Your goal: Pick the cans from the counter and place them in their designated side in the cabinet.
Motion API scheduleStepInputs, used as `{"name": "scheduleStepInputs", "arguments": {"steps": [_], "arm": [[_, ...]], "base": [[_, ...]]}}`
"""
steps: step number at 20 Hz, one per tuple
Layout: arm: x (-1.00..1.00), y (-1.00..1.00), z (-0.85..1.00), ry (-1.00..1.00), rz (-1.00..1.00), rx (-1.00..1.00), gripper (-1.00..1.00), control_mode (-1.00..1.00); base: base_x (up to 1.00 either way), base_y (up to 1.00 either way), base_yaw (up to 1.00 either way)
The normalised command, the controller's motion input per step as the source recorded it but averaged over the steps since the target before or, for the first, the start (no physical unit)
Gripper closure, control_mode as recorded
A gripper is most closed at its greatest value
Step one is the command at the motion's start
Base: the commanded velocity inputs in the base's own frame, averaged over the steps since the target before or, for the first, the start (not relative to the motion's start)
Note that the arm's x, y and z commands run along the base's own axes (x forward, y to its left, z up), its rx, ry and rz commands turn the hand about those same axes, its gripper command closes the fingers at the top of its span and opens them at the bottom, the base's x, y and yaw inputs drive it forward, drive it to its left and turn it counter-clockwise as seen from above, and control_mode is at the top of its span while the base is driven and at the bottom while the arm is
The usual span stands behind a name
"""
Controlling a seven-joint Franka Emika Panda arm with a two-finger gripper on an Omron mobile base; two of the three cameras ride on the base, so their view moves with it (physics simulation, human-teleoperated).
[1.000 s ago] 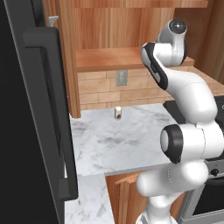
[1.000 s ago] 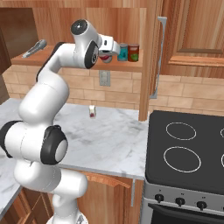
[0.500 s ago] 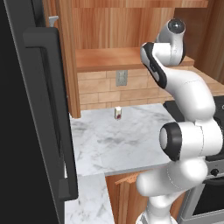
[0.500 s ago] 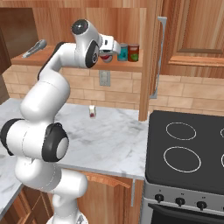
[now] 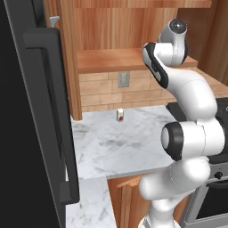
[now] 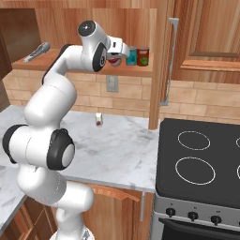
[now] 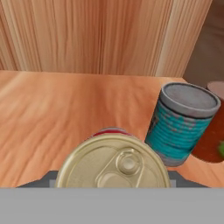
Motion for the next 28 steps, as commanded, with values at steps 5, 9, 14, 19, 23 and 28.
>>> {"name": "scheduleStepInputs", "arguments": {"steps": [5, 9, 14, 19, 23, 28], "arm": [[0.08, 0.00, -0.14, 0.00, 0.00, 0.00, -1.00, -1.00], [0.08, 0.00, -0.08, 0.00, 0.00, 0.00, -1.00, -1.00], [0.17, 0.00, -0.06, 0.00, 0.00, 0.00, -1.00, -1.00], [0.25, 0.00, -0.03, -0.02, 0.00, 0.00, -1.00, -1.00], [0.38, -0.06, 0.00, -0.02, 0.00, 0.00, -1.00, -1.00], [0.26, -0.02, 0.00, -0.04, 0.00, 0.00, -1.00, -1.00]], "base": [[0.00, 0.00, 0.00], [0.00, 0.00, 0.00], [0.00, 0.00, 0.00], [0.00, 0.00, 0.00], [0.00, 0.00, 0.00], [0.00, 0.00, 0.00]]}}
